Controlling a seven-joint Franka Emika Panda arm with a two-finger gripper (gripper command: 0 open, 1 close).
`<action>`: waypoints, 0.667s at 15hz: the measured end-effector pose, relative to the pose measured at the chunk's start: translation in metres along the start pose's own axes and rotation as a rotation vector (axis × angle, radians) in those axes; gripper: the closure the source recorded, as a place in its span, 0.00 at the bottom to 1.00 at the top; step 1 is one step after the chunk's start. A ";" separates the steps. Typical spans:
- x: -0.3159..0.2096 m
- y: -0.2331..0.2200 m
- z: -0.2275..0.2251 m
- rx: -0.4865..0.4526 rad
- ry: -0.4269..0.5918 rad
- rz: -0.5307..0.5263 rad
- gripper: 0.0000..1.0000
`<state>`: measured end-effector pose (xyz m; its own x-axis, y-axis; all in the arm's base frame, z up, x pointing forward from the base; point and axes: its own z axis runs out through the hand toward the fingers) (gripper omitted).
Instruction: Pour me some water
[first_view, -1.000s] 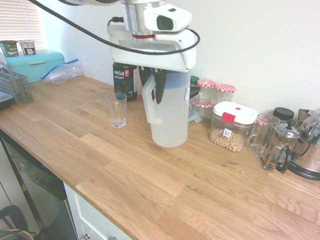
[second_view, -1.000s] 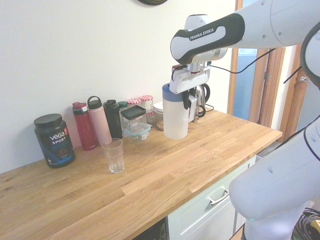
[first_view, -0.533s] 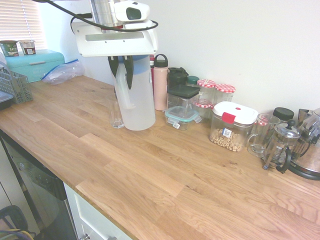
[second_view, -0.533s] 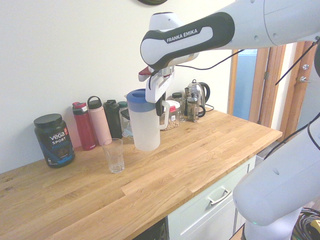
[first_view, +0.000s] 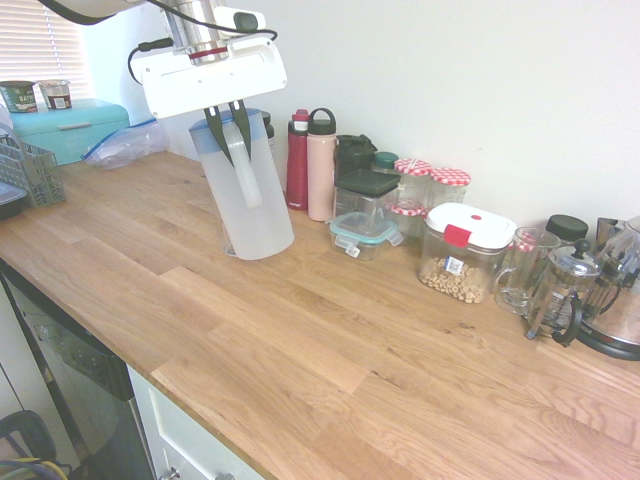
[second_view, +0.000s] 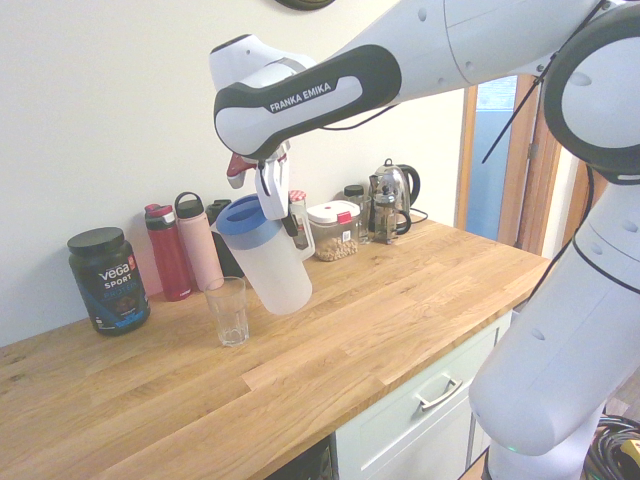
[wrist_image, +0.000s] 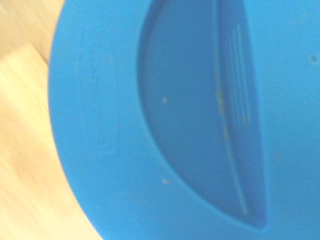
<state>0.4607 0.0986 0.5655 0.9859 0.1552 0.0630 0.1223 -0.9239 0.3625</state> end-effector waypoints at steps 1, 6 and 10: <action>0.002 -0.003 0.000 -0.037 -0.023 -0.033 1.00; 0.004 -0.038 0.015 -0.184 -0.156 -0.189 1.00; 0.023 -0.053 0.033 -0.299 -0.224 -0.223 1.00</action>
<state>0.4807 0.1391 0.5170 0.9436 0.2296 -0.2386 0.3291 -0.7294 0.5997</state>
